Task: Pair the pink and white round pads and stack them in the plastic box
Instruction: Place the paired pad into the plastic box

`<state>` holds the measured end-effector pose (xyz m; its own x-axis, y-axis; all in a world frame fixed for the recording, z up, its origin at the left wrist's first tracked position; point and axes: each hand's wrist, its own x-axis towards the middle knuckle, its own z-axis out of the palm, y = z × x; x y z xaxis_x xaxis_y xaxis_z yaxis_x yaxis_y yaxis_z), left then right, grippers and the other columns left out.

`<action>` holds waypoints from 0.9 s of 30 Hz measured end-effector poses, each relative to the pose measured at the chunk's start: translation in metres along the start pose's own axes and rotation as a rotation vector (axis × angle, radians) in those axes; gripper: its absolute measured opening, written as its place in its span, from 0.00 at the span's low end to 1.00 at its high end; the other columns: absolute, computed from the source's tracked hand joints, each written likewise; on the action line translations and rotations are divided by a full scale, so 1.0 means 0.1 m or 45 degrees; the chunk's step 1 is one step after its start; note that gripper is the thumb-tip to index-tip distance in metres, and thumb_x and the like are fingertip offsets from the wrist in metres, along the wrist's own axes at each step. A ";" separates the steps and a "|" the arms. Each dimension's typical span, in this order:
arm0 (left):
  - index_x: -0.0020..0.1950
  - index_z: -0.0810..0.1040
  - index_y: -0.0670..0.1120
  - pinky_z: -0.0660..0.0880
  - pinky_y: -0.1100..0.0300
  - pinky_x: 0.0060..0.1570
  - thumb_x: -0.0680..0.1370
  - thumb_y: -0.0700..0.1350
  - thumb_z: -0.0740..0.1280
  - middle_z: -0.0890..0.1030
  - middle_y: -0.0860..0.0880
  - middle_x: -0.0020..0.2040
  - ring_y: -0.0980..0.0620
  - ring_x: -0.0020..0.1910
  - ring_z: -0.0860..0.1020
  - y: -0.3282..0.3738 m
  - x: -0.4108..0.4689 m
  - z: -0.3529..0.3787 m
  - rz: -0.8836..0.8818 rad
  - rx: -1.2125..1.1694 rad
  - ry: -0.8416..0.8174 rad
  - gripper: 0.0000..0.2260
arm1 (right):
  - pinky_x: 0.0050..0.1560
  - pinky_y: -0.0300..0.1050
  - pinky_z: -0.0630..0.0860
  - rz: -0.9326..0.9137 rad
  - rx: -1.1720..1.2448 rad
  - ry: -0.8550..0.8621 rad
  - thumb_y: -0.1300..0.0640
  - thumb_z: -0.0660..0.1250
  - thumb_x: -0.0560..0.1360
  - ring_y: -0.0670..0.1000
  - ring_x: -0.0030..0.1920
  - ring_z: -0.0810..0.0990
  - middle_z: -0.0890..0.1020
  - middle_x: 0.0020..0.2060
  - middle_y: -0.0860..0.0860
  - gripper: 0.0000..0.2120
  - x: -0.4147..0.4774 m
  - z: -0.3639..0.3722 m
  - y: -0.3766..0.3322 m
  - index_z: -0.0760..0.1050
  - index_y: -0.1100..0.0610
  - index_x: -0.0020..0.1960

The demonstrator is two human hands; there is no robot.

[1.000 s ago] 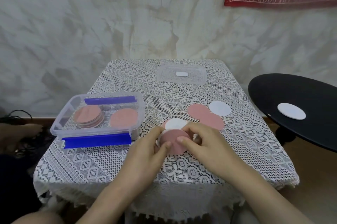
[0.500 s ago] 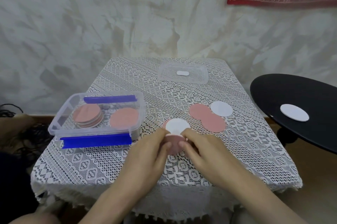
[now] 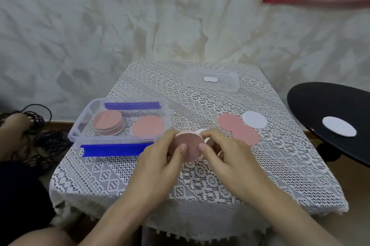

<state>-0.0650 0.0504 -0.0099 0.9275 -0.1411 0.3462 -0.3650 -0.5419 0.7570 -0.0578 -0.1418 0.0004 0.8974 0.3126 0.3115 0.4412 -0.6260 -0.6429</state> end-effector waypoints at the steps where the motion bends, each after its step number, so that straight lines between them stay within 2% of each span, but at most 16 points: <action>1: 0.48 0.72 0.55 0.67 0.60 0.31 0.81 0.51 0.63 0.76 0.56 0.34 0.56 0.30 0.71 -0.01 0.00 -0.05 -0.016 -0.018 0.022 0.03 | 0.34 0.39 0.70 0.005 0.041 0.013 0.46 0.62 0.82 0.45 0.35 0.78 0.80 0.35 0.40 0.05 0.04 0.03 -0.03 0.74 0.42 0.57; 4: 0.48 0.74 0.55 0.70 0.58 0.33 0.81 0.50 0.65 0.77 0.56 0.34 0.55 0.31 0.73 -0.02 0.01 -0.20 -0.043 0.002 0.075 0.02 | 0.36 0.36 0.70 0.034 0.129 0.013 0.48 0.64 0.82 0.44 0.37 0.79 0.81 0.38 0.39 0.04 0.15 0.09 -0.12 0.76 0.42 0.55; 7: 0.50 0.75 0.57 0.74 0.54 0.39 0.81 0.50 0.65 0.80 0.54 0.39 0.54 0.38 0.77 -0.06 0.03 -0.37 -0.085 0.026 0.095 0.02 | 0.40 0.39 0.75 0.032 0.166 -0.009 0.48 0.64 0.81 0.43 0.41 0.80 0.82 0.41 0.39 0.04 0.27 0.16 -0.24 0.77 0.42 0.54; 11: 0.54 0.77 0.59 0.76 0.61 0.42 0.81 0.49 0.65 0.82 0.59 0.45 0.58 0.44 0.79 -0.16 0.05 -0.58 -0.138 -0.031 0.115 0.05 | 0.37 0.40 0.75 0.024 0.176 -0.033 0.49 0.65 0.81 0.43 0.37 0.80 0.82 0.41 0.40 0.03 0.45 0.29 -0.38 0.77 0.43 0.52; 13: 0.55 0.77 0.59 0.78 0.53 0.46 0.80 0.53 0.64 0.82 0.59 0.45 0.57 0.44 0.80 -0.24 0.04 -0.68 -0.163 -0.041 0.130 0.05 | 0.37 0.42 0.76 0.024 0.196 -0.052 0.50 0.65 0.81 0.44 0.36 0.79 0.81 0.41 0.40 0.04 0.55 0.35 -0.46 0.78 0.42 0.52; 15: 0.55 0.76 0.60 0.78 0.45 0.45 0.78 0.56 0.63 0.82 0.58 0.45 0.54 0.42 0.81 -0.32 0.04 -0.78 -0.181 -0.031 0.151 0.08 | 0.36 0.42 0.76 0.018 0.216 -0.090 0.50 0.66 0.81 0.44 0.35 0.79 0.81 0.42 0.40 0.05 0.63 0.40 -0.53 0.78 0.41 0.52; 16: 0.55 0.76 0.61 0.78 0.45 0.44 0.78 0.56 0.63 0.82 0.58 0.44 0.54 0.40 0.80 -0.36 0.05 -0.84 -0.192 -0.025 0.169 0.07 | 0.37 0.43 0.77 0.015 0.226 -0.110 0.50 0.66 0.81 0.44 0.36 0.79 0.81 0.42 0.41 0.05 0.69 0.43 -0.56 0.78 0.41 0.52; 18: 0.56 0.76 0.62 0.75 0.51 0.38 0.79 0.53 0.67 0.80 0.58 0.42 0.57 0.33 0.75 -0.43 0.05 -0.96 -0.201 0.023 0.220 0.07 | 0.41 0.51 0.79 0.018 0.256 -0.135 0.50 0.66 0.81 0.46 0.37 0.80 0.82 0.42 0.42 0.04 0.80 0.49 -0.61 0.78 0.43 0.53; 21: 0.56 0.79 0.61 0.69 0.57 0.36 0.78 0.48 0.69 0.80 0.60 0.44 0.57 0.30 0.72 -0.54 0.05 -1.16 -0.252 0.092 0.336 0.09 | 0.46 0.59 0.80 0.029 0.283 -0.160 0.52 0.68 0.80 0.47 0.38 0.81 0.82 0.39 0.44 0.03 1.00 0.60 -0.68 0.79 0.45 0.52; 24: 0.57 0.80 0.61 0.67 0.59 0.35 0.78 0.47 0.69 0.79 0.62 0.45 0.58 0.29 0.72 -0.65 0.05 -1.32 -0.310 0.201 0.428 0.10 | 0.48 0.60 0.81 0.056 0.343 -0.193 0.54 0.68 0.80 0.48 0.38 0.84 0.83 0.37 0.45 0.03 1.21 0.70 -0.77 0.79 0.47 0.51; 27: 0.58 0.80 0.60 0.67 0.62 0.37 0.78 0.50 0.68 0.77 0.64 0.44 0.62 0.35 0.73 -0.73 0.05 -1.42 -0.336 0.333 0.483 0.10 | 0.47 0.57 0.81 0.099 0.316 -0.216 0.55 0.68 0.80 0.48 0.38 0.84 0.84 0.37 0.45 0.02 1.43 0.84 -0.83 0.78 0.49 0.50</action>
<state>-0.0450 0.2068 0.0154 0.8731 0.3113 0.3752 -0.0460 -0.7137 0.6990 0.0332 0.0145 0.0398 0.9054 0.3984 0.1466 0.3374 -0.4657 -0.8181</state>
